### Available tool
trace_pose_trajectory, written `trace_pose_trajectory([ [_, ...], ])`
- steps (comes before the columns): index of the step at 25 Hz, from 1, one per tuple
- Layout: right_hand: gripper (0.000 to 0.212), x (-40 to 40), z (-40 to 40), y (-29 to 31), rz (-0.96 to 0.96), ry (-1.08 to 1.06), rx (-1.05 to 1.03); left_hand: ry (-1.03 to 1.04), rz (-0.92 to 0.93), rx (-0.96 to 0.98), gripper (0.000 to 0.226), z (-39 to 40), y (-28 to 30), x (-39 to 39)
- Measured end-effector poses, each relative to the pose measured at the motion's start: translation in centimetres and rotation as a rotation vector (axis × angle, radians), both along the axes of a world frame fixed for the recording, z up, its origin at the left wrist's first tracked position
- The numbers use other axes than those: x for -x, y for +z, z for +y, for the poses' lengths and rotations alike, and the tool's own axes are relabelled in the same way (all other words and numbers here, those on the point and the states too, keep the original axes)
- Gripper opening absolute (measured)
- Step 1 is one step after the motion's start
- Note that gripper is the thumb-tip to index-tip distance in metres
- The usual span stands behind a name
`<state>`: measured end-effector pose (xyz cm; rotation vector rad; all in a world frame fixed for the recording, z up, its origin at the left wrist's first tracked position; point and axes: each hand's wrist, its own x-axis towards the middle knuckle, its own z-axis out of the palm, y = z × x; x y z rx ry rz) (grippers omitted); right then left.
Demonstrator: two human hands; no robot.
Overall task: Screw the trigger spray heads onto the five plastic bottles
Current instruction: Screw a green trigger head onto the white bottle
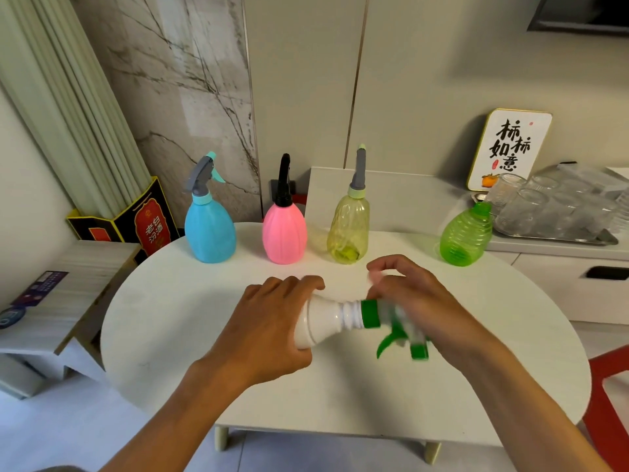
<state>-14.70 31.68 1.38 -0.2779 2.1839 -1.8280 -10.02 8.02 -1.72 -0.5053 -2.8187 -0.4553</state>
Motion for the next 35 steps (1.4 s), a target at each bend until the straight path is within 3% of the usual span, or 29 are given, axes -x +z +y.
trace_pose_trajectory([
  [3, 0.045, 0.6, 1.1, 0.9, -0.280, 0.126, 0.547, 0.025, -0.435, -0.584, 0.075, -0.3, 1.4, 0.4],
  [5, 0.048, 0.1, 0.5, 0.5, -0.264, 0.290, 0.669, -0.113, -0.656, -0.836, 0.067, -0.1, 2.0, 0.4],
  [7, 0.053, -0.6, -0.6, -0.5, -0.217, 0.383, 0.718, -0.267, -0.766, -0.916, 0.057, 0.8, 2.3, -0.2],
  [11, 0.055, -1.3, -1.2, -0.6, -0.179, 0.314, 0.828, -0.424, -0.999, -1.083, 0.046, 1.5, 2.2, -0.8],
  [13, 0.050, -1.2, -1.4, -0.5, -0.150, 0.241, 0.801, -0.426, -0.998, -1.108, 0.043, 1.6, 2.1, -0.9],
  [17, 0.043, -1.2, -1.6, -0.3, -0.102, 0.106, 0.696, -0.280, -0.829, -1.029, 0.041, 2.5, 1.9, -0.8],
  [20, 0.040, -1.3, -1.7, -0.2, -0.121, 0.172, 0.799, -0.318, -0.959, -1.113, 0.046, 2.2, 1.9, -0.9],
  [23, 0.041, -1.6, -1.8, -0.3, -0.193, 0.331, 0.985, -0.466, -1.202, -1.244, 0.075, 1.7, 2.2, -0.9],
  [28, 0.038, -1.7, -1.6, -0.2, -0.157, 0.329, 0.979, -0.410, -1.248, -1.097, 0.111, 1.4, 2.2, -0.7],
  [30, 0.038, -1.5, -1.6, 0.0, -0.095, 0.266, 0.888, -0.362, -1.160, -1.116, 0.091, 1.8, 2.3, -0.9],
  [32, 0.039, -1.1, -1.7, 0.2, -0.051, 0.138, 0.769, -0.265, -0.922, -1.018, 0.057, 2.8, 2.3, -1.2],
  [35, 0.038, -0.9, -1.8, -0.1, -0.014, 0.055, 0.639, -0.149, -0.693, -0.852, 0.054, 4.3, 1.5, -1.6],
])
